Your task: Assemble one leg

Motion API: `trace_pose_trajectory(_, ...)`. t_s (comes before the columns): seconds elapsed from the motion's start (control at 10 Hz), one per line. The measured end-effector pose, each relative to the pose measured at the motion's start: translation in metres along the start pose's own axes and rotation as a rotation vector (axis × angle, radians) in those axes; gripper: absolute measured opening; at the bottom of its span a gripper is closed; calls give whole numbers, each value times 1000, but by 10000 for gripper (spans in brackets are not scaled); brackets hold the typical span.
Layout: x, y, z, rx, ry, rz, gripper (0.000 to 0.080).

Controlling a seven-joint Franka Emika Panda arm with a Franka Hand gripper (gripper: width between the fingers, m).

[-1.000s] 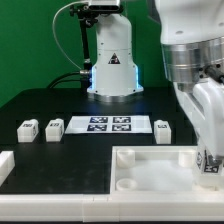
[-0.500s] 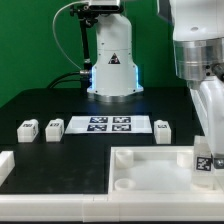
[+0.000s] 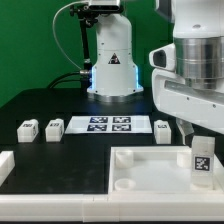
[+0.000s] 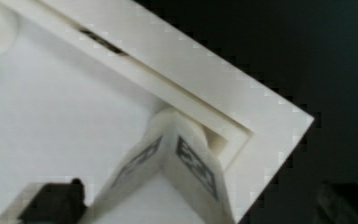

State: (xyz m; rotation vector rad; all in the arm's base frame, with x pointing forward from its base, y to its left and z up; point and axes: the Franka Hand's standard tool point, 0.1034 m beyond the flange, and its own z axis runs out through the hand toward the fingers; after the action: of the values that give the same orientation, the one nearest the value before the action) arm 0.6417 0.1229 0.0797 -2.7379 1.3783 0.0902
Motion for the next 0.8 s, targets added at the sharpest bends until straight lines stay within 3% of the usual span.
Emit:
trace_pose_trajectory(0.3, 1, 3, 0, -21, 19, -453, 649)
trace_pose_trajectory(0.5, 1, 7, 3, -20, 20, -505, 649)
trace_pose_trajectory(0.6, 1, 7, 3, -20, 20, -455, 536)
trace_pose_trajectory(0.7, 1, 8, 3, -20, 20, -457, 536)
trace_pose_trajectory(0.8, 0, 7, 3, -17, 19, -371, 360)
